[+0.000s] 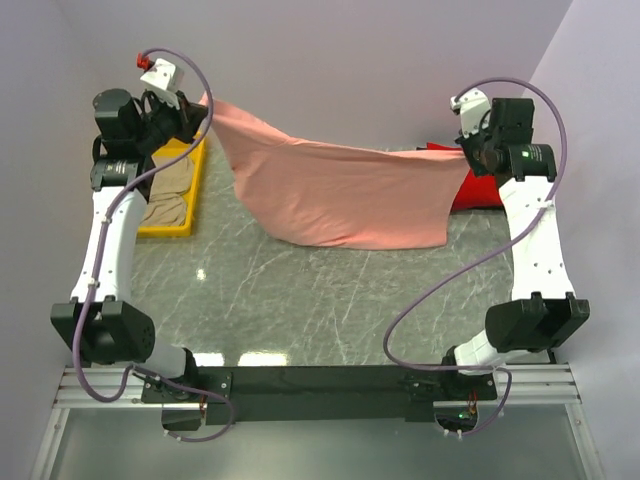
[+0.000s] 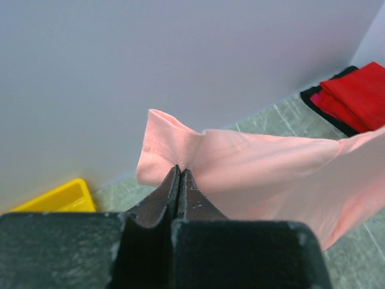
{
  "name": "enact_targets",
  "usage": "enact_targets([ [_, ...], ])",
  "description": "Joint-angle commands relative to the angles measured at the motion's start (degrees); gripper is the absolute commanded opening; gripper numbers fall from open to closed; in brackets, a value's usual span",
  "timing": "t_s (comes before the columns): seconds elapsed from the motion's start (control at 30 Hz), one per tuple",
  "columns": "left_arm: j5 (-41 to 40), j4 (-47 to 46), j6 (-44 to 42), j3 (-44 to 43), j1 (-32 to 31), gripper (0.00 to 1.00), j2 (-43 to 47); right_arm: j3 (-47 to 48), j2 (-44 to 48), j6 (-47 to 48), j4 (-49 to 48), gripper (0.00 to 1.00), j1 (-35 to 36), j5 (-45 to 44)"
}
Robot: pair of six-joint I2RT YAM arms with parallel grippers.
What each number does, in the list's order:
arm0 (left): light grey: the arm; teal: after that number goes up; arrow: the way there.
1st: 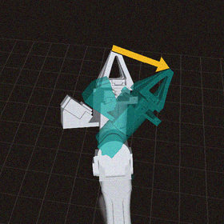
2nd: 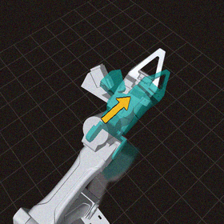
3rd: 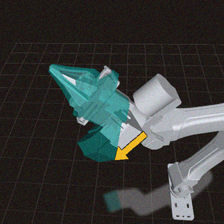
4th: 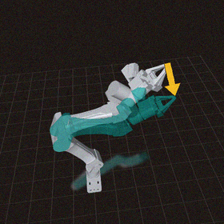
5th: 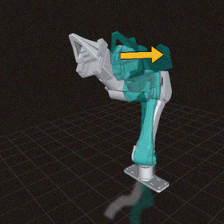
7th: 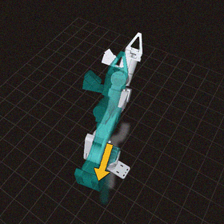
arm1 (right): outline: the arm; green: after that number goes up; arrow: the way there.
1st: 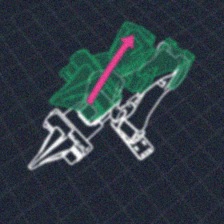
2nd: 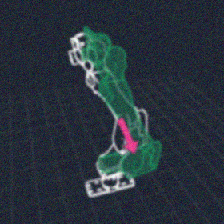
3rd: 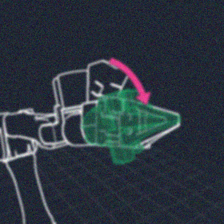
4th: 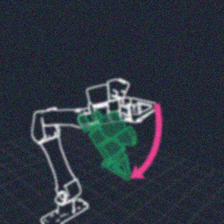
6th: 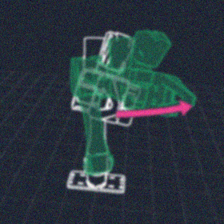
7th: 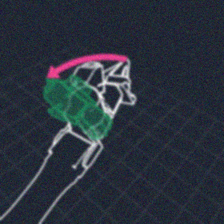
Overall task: Fold and stack the t-shirts
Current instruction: Flatten the tshirt out
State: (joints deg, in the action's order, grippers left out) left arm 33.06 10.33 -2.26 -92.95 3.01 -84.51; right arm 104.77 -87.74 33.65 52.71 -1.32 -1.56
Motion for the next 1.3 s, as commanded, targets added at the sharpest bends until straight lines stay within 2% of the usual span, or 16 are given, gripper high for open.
enact_targets([
  [0.0,-3.43,-5.14,0.33,3.62,0.51,0.01,6.26,-2.02,4.41,-1.04,-4.62,0.00,-1.49,-3.88],
  [0.13,-12.39,-7.77,-0.02,6.20,-0.71,0.01,10.85,-4.58,10.91,-3.49,-11.74,0.00,-2.89,-7.74],
  [0.2,-19.50,-7.43,-1.85,5.06,-2.12,0.01,11.64,-4.05,12.33,-4.46,-14.63,0.00,-2.90,-10.64],
  [0.33,-31.36,-8.47,-6.17,5.23,-10.62,0.01,12.18,-0.19,12.16,-6.92,-16.85,0.00,-2.90,-13.81],
  [0.5,-39.80,-7.77,-6.35,5.23,-17.67,0.00,10.86,8.24,9.27,-7.37,-16.15,0.00,-2.81,-13.82],
  [0.57,-41.57,-9.88,-6.79,5.76,-19.61,0.00,10.86,11.50,8.47,-7.20,-15.97,0.00,-2.63,-14.43],
  [0.7,-45.01,-11.28,-6.01,3.74,-19.27,0.00,8.93,13.62,7.68,-5.62,-16.23,0.00,-1.84,-14.78],
  [0.83,-41.07,-13.22,-4.85,1.80,-15.49,0.00,11.29,15.37,8.55,-4.39,-16.23,0.00,-0.26,-15.66],
  [1.13,-38.16,-15.86,-5.82,0.31,-14.87,0.00,18.23,12.74,11.19,-5.96,-19.22,0.00,0.53,-14.79],
  [1.27,-39.03,-16.04,-5.91,-2.05,-14.87,0.00,17.10,13.18,8.65,-6.40,-20.10,0.00,0.71,-13.38],
])
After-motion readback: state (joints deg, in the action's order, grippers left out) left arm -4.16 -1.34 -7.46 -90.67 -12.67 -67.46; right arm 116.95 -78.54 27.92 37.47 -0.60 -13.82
